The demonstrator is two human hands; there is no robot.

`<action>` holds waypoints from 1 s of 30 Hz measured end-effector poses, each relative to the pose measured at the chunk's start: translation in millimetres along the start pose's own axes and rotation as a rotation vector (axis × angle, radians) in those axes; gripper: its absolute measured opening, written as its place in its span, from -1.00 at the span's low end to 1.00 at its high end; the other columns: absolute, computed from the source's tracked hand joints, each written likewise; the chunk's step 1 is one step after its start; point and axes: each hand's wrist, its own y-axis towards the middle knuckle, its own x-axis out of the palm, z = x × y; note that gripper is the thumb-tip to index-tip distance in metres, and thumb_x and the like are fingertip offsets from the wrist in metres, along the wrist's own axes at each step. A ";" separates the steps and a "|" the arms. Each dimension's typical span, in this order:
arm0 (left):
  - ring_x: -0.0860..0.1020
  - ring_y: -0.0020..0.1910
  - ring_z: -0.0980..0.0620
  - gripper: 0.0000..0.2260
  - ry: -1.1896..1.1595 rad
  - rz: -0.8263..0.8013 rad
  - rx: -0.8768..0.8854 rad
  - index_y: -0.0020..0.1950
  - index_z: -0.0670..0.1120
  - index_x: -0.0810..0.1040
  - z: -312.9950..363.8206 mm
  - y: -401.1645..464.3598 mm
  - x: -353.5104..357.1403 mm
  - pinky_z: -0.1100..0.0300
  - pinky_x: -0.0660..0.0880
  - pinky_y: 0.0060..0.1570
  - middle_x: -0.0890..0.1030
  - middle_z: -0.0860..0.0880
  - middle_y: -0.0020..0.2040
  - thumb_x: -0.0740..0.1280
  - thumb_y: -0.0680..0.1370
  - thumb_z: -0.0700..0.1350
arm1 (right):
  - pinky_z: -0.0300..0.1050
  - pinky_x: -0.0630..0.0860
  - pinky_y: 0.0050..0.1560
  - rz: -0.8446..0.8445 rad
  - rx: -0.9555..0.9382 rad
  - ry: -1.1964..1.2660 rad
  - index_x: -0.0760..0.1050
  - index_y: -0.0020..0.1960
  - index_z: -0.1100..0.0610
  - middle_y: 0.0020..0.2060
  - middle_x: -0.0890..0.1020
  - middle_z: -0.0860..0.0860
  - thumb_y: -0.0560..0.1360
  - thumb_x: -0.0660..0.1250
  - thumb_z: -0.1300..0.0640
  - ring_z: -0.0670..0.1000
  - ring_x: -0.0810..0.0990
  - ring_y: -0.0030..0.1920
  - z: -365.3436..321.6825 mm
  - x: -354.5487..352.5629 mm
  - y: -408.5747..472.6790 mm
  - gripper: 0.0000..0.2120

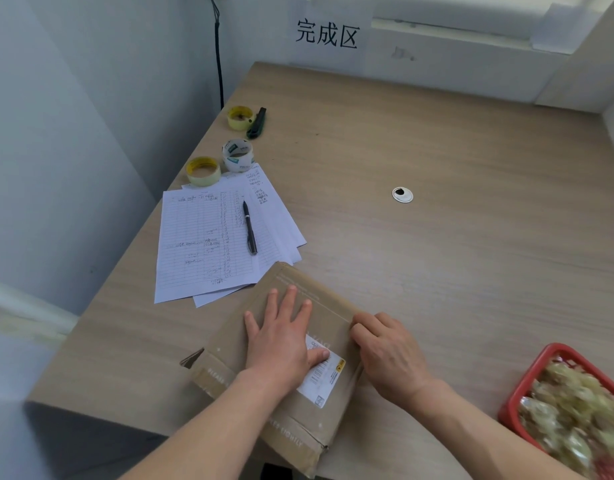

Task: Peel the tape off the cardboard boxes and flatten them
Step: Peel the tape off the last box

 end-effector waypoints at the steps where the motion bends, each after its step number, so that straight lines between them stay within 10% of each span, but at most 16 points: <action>1: -0.33 0.57 -0.07 -0.18 0.002 -0.001 0.000 0.61 0.13 -0.05 -0.1 0.2 0.6 -0.37 -0.13 0.45 -0.29 0.07 0.61 0.22 0.49 0.41 | -0.04 0.45 -0.30 -0.001 -0.001 -0.004 0.46 -0.24 0.13 -0.17 0.58 0.03 0.33 0.36 0.34 0.10 0.44 -0.31 0.2 -0.1 0.5 -0.85; 12: -0.34 0.57 -0.07 -0.18 -0.001 -0.005 0.001 0.62 0.13 -0.06 0.2 -0.8 -1.9 -0.37 -0.14 0.45 -0.30 0.08 0.61 0.22 0.50 0.41 | -0.06 0.46 -0.35 -0.037 -0.010 0.045 0.46 -0.26 0.10 -0.28 0.54 0.00 0.35 0.16 0.23 0.11 0.49 -0.31 0.7 -7.8 8.7 -0.88; 19: -0.33 0.57 -0.07 -0.19 -0.013 0.001 0.002 0.62 0.12 -0.05 -1.8 -0.2 -1.8 -0.37 -0.14 0.45 -0.29 0.08 0.61 0.23 0.50 0.40 | -0.33 0.49 -0.12 0.103 0.619 0.519 0.66 0.01 0.13 0.05 0.59 -0.07 0.36 0.52 0.29 -0.14 0.60 -0.23 4.2 -0.7 7.5 -0.76; 25: -0.33 0.57 -0.08 -0.18 -0.003 -0.003 0.000 0.62 0.12 -0.05 -1.1 -0.6 -2.4 -0.37 -0.12 0.45 -0.29 0.08 0.61 0.22 0.50 0.41 | -0.26 0.43 -0.18 0.015 0.688 0.394 0.55 -0.21 0.09 -0.14 0.45 -0.11 0.31 0.58 0.02 -0.09 0.51 -0.24 -12.2 7.9 21.5 -0.76; 30: -0.33 0.57 -0.07 -0.18 -0.005 0.002 0.001 0.62 0.13 -0.04 -1.2 -0.4 -0.4 -0.37 -0.13 0.44 -0.29 0.08 0.61 0.22 0.49 0.42 | -0.40 0.32 -0.22 0.085 0.670 0.391 0.53 -0.23 0.10 -0.18 0.44 -0.12 0.43 0.47 0.19 -0.14 0.47 -0.27 -8.7 11.3 18.0 -0.86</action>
